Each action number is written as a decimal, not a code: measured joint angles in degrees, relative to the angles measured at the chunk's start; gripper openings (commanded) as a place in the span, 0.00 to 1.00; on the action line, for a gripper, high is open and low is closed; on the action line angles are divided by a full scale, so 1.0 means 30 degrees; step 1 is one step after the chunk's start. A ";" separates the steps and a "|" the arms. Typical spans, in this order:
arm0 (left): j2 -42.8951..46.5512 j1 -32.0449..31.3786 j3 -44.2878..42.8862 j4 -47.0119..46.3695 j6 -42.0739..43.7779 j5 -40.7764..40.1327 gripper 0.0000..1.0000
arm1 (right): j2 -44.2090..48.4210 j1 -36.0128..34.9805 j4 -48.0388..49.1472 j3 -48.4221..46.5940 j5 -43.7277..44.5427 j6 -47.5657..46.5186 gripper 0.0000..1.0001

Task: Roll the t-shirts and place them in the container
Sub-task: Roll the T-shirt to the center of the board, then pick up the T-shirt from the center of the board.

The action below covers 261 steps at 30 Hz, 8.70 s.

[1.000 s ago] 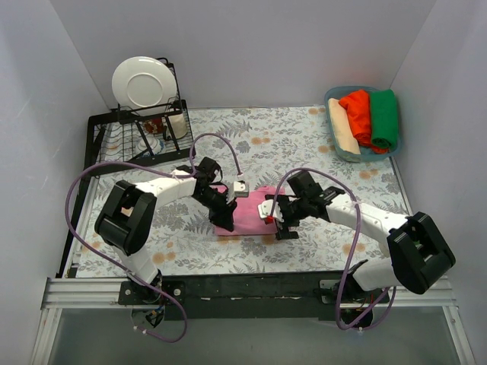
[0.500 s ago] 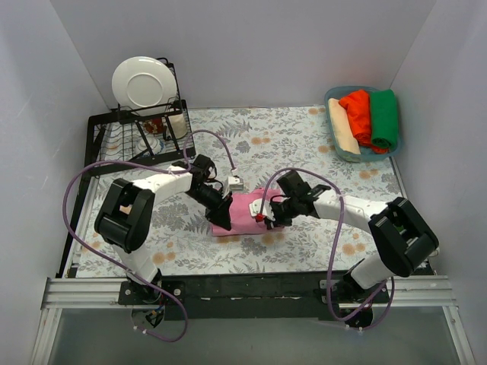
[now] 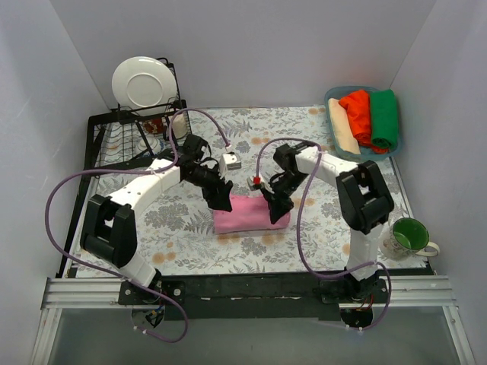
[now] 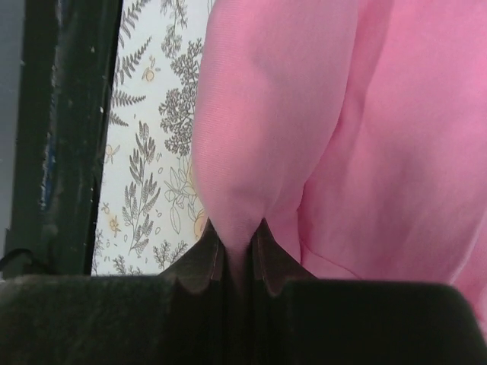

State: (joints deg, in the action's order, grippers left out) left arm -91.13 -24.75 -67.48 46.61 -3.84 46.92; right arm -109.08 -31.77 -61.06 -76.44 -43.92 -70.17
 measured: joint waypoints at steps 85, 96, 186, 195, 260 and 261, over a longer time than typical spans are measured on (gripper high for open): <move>-1.0207 0.0313 -0.7169 0.6666 1.0083 0.1741 0.22 | 0.3541 0.3905 0.2164 0.0255 0.0204 0.5253 0.99; -1.1249 0.0437 -0.8262 0.9573 0.9209 0.3730 0.21 | 0.8400 -0.1734 0.8976 0.6674 0.4860 0.5042 0.99; -1.0557 -0.2222 -0.7912 0.3810 0.4626 0.0721 0.19 | 1.1482 0.4306 0.8983 0.6892 0.2878 0.4918 0.98; -1.1213 -0.1880 -0.8116 0.4371 0.2973 0.2018 0.21 | 1.1621 -0.1676 1.1744 1.0069 0.5195 0.4612 0.87; -1.4564 0.0576 -0.9194 0.6543 -0.0831 0.7599 0.56 | 0.4772 -0.5260 2.6381 1.2407 0.9085 -0.1974 0.01; -1.4090 0.0787 -0.9187 0.6229 -0.1166 0.7045 0.57 | 0.4430 -0.5224 2.5966 1.1788 0.9071 -0.1982 0.01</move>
State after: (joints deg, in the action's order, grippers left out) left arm -133.40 -22.39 -95.04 65.30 -7.33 68.05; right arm -95.79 -47.44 16.84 -41.08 -16.71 -76.12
